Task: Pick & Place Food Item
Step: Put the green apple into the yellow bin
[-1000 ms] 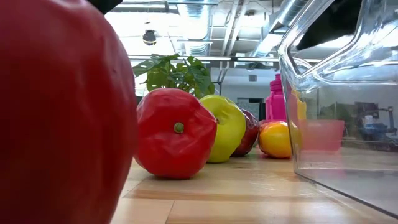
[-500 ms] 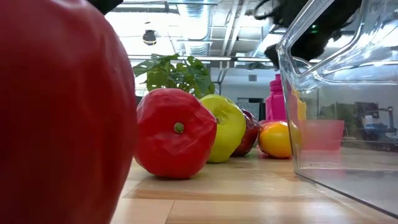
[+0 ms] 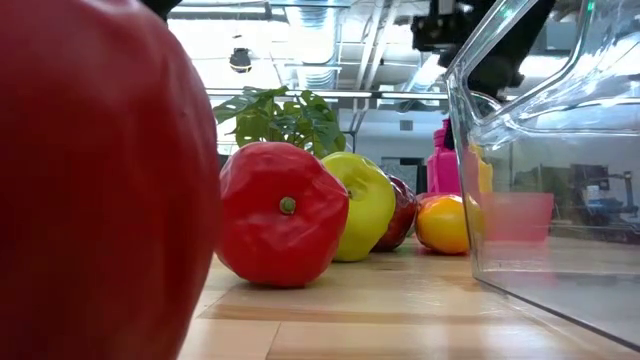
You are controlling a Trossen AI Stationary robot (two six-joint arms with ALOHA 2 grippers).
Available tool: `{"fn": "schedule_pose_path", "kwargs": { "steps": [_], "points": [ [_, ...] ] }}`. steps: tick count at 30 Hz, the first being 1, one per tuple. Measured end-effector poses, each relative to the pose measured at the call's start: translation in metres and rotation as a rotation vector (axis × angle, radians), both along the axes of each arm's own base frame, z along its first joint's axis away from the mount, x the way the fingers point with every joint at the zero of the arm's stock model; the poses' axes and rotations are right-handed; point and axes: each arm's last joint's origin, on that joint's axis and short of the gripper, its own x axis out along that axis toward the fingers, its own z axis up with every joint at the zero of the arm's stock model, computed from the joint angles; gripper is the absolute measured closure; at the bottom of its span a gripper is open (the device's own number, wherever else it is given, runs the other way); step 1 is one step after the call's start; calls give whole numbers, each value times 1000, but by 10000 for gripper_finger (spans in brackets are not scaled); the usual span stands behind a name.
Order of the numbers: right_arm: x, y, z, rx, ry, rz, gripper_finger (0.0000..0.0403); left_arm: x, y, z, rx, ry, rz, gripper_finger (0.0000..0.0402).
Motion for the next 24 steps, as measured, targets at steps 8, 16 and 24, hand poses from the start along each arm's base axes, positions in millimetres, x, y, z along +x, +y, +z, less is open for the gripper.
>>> {"fn": "schedule_pose_path", "kwargs": {
  "steps": [8,16,24],
  "points": [
    [15,13,17,165,21,270,403,0,0,0,-1,0,0,248],
    [27,7,33,368,43,459,403,0,0,0,-1,0,0,248],
    [32,-8,37,171,52,503,403,0,0,0,-1,0,0,248]
  ]
}}
